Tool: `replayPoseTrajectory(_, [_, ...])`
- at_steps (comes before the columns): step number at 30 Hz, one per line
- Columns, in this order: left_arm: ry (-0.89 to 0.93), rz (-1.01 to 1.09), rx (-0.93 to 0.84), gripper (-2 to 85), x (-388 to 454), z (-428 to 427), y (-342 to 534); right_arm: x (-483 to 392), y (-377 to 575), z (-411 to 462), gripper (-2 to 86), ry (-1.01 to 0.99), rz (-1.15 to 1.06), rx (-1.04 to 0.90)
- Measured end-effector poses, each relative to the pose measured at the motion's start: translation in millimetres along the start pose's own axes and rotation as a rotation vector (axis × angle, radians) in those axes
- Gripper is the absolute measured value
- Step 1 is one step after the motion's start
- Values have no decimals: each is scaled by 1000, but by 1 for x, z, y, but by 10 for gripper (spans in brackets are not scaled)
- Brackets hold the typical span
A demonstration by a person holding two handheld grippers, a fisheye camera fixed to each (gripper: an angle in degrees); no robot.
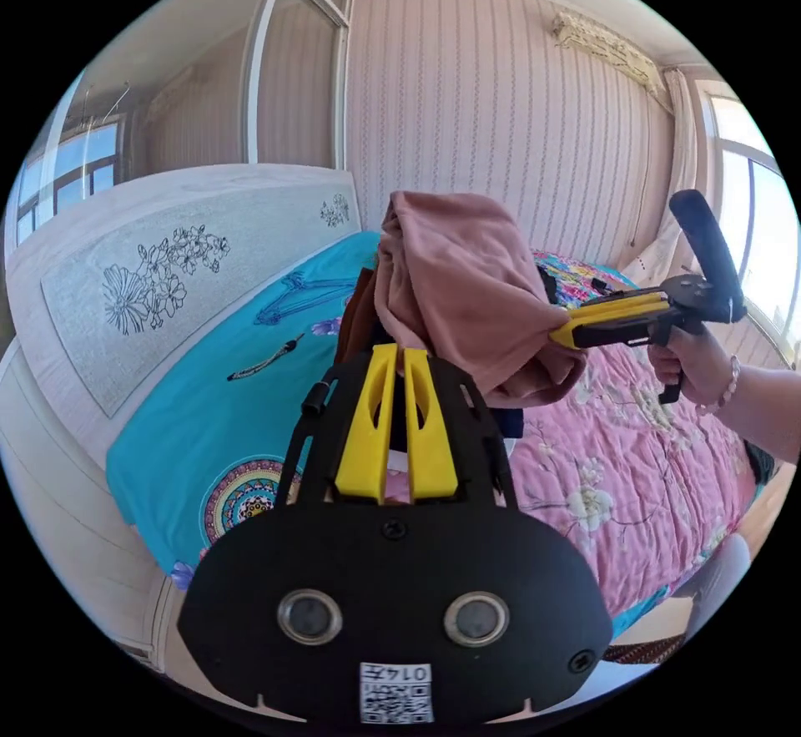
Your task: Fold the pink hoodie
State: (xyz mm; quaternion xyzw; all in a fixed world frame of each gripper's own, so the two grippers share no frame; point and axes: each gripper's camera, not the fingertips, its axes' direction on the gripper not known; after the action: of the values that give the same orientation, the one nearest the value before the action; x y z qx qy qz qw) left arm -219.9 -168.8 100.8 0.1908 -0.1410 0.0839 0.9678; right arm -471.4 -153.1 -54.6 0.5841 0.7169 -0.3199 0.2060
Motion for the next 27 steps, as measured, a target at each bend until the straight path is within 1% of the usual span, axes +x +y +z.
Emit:
replayPoseTrajectory(4, [86, 78, 131, -9, 26, -42, -46, 56, 38, -80, 40, -55, 164, 203])
replayPoseTrajectory(6, [176, 110, 241, -10, 45, -76, -70, 75, 62, -120, 38, -39, 219, 301])
replayPoseTrajectory(7, [212, 136, 282, -10, 55, -97, -75, 85, 84, -146, 37, -20, 254, 360])
replayPoseTrajectory(9, [288, 178, 321, -10, 70, -127, -68, 97, 129, -181, 38, -78, 301, 448])
replayPoseTrajectory(10, [322, 194, 321, -10, 75, -136, -60, 99, 167, -200, 41, -102, 321, 491])
replayPoseTrajectory(11, [404, 205, 298, -9, 85, -151, -39, 95, 210, -214, 44, -109, 337, 497])
replayPoseTrajectory(12, [497, 204, 244, -9, 97, -159, -9, 92, 233, -219, 46, -113, 352, 494])
replayPoseTrajectory(13, [582, 164, 159, -9, 107, -161, 27, 84, 282, -222, 48, -136, 399, 472])
replayPoseTrajectory(14, [616, 134, 111, -9, 112, -158, 47, 77, 334, -215, 50, -175, 467, 414])
replayPoseTrajectory(15, [649, 61, -2, -9, 123, -148, 91, 73, 360, -209, 50, -192, 511, 375])
replayPoseTrajectory(16, [665, -42, -143, -9, 130, -130, 136, 66, 415, -191, 50, -211, 621, 284])
replayPoseTrajectory(17, [669, -105, -226, -9, 132, -119, 159, 61, 470, -165, 46, -229, 765, 196])
replayPoseTrajectory(18, [694, -248, -373, -10, 134, -100, 200, 59, 497, -151, 44, -241, 847, 154])
replayPoseTrajectory(19, [689, -318, -464, -10, 137, -89, 231, 53, 547, -124, 30, -275, 1005, 80])
replayPoseTrajectory(20, [674, -328, -513, -10, 139, -85, 241, 44, 581, -106, 21, -299, 1057, 46])
replayPoseTrajectory(21, [651, -346, -534, -10, 140, -84, 251, 40, 593, -101, 19, -301, 1064, 49])
replayPoseTrajectory(23, [653, -374, -489, -10, 133, -89, 249, 30, 619, -99, 18, -244, 1085, 77])
replayPoseTrajectory(24, [633, -362, -464, -10, 131, -91, 245, 29, 622, -101, 22, -221, 1087, 88])
replayPoseTrajectory(27, [589, -258, -468, -9, 140, -93, 234, 32, 635, -111, 47, -63, 1073, 128])
